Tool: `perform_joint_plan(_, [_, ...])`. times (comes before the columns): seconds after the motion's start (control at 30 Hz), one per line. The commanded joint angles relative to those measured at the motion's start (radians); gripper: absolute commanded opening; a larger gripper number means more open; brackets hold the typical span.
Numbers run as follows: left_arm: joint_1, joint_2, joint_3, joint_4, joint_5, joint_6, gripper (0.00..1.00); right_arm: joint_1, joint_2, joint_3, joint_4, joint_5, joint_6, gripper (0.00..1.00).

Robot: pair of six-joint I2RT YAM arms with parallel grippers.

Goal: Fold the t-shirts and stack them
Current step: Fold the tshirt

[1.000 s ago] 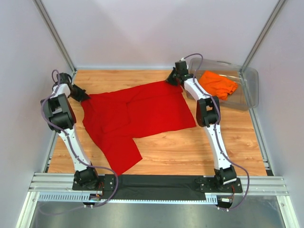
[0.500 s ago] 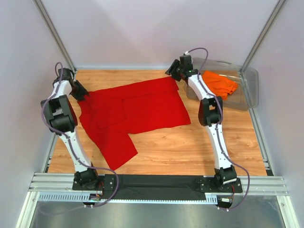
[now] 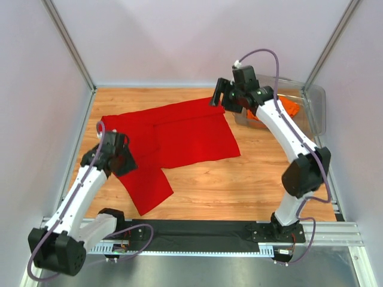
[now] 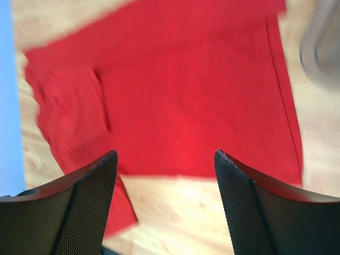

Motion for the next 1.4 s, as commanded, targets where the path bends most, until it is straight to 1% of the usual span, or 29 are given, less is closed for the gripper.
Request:
perform_joint_plan(0.0, [-0.028, -0.115, -0.131, -0.238, -0.068, -0.206, 0.48, 0.001, -0.120, -0.244, -0.043, 0.012, -0.018, 0.75])
perform_joint_plan(0.03, [-0.028, -0.147, -0.184, -0.268, -0.073, -0.259, 0.48, 0.004, -0.154, -0.293, -0.023, 0.009, -0.023, 0.75])
perform_joint_plan(0.07, [-0.030, -0.204, -0.201, -0.284, -0.086, -0.286, 0.48, 0.004, -0.179, -0.366, -0.017, 0.007, -0.032, 0.75])
perform_joint_plan(0.1, [-0.030, -0.226, -0.214, -0.283, -0.100, -0.306, 0.50, 0.004, -0.220, -0.406, -0.014, 0.003, -0.040, 0.75])
perform_joint_plan(0.13, [-0.030, -0.241, -0.235, -0.261, -0.106, -0.335, 0.63, 0.004, -0.235, -0.437, -0.005, 0.004, -0.046, 0.75])
perform_joint_plan(0.17, [-0.030, -0.244, -0.246, -0.243, -0.117, -0.347, 0.67, 0.002, -0.248, -0.465, 0.003, 0.003, -0.054, 0.75])
perform_joint_plan(0.2, [-0.028, -0.235, -0.257, -0.215, -0.131, -0.350, 0.68, 0.002, -0.269, -0.523, 0.014, -0.002, -0.057, 0.75])
perform_joint_plan(0.23, [-0.028, -0.217, -0.275, -0.165, -0.137, -0.361, 0.68, -0.002, -0.275, -0.546, 0.040, -0.006, -0.055, 0.75])
perform_joint_plan(0.3, [-0.028, -0.148, -0.292, -0.116, -0.121, -0.372, 0.67, -0.010, -0.282, -0.594, 0.058, -0.026, -0.043, 0.76])
perform_joint_plan(0.37, [-0.028, -0.093, -0.306, -0.048, -0.113, -0.396, 0.66, -0.019, -0.277, -0.605, 0.063, -0.031, -0.048, 0.76])
perform_joint_plan(0.47, [-0.025, -0.068, -0.346, 0.044, -0.126, -0.401, 0.60, -0.035, -0.282, -0.625, 0.077, -0.042, -0.052, 0.76])
perform_joint_plan(0.5, [-0.027, -0.060, -0.362, 0.059, -0.134, -0.406, 0.56, -0.041, -0.283, -0.631, 0.081, -0.043, -0.051, 0.76])
perform_joint_plan(0.63, [-0.025, -0.016, -0.412, 0.102, -0.117, -0.441, 0.51, -0.080, -0.285, -0.666, 0.098, -0.039, -0.046, 0.76])
perform_joint_plan(0.73, [-0.018, 0.000, -0.439, 0.116, -0.131, -0.455, 0.42, -0.114, -0.268, -0.681, 0.101, -0.040, -0.034, 0.76])
perform_joint_plan(0.83, [0.011, -0.002, -0.447, 0.139, -0.120, -0.424, 0.26, -0.142, -0.234, -0.691, 0.094, -0.034, -0.015, 0.73])
perform_joint_plan(0.87, [0.011, -0.008, -0.442, 0.142, -0.122, -0.414, 0.17, -0.146, -0.220, -0.701, 0.090, -0.008, 0.012, 0.72])
perform_joint_plan(0.9, [0.011, -0.016, -0.424, 0.130, -0.128, -0.401, 0.00, -0.156, -0.213, -0.709, 0.095, -0.002, 0.026, 0.70])
perform_joint_plan(0.93, [0.013, -0.032, -0.412, 0.119, -0.133, -0.391, 0.00, -0.159, -0.208, -0.717, 0.103, 0.001, 0.038, 0.68])
perform_joint_plan(0.97, [0.011, -0.039, -0.384, 0.104, -0.140, -0.375, 0.00, -0.165, -0.200, -0.740, 0.113, 0.006, 0.078, 0.61])
perform_joint_plan(1.03, [0.011, -0.066, -0.358, 0.080, -0.154, -0.343, 0.00, -0.166, -0.197, -0.772, 0.172, 0.006, 0.130, 0.52])
perform_joint_plan(1.07, [0.011, -0.074, -0.334, 0.058, -0.154, -0.335, 0.00, -0.168, -0.187, -0.786, 0.187, 0.000, 0.165, 0.42])
perform_joint_plan(1.13, [0.011, -0.100, -0.318, 0.050, -0.134, -0.318, 0.00, -0.166, -0.176, -0.801, 0.205, -0.006, 0.198, 0.41])
perform_joint_plan(1.27, [0.011, -0.147, -0.315, 0.038, -0.116, -0.318, 0.00, -0.173, -0.157, -0.839, 0.267, 0.018, 0.248, 0.47])
perform_joint_plan(1.37, [0.013, -0.174, -0.315, 0.032, -0.102, -0.318, 0.00, -0.176, -0.121, -0.852, 0.307, 0.024, 0.268, 0.48])
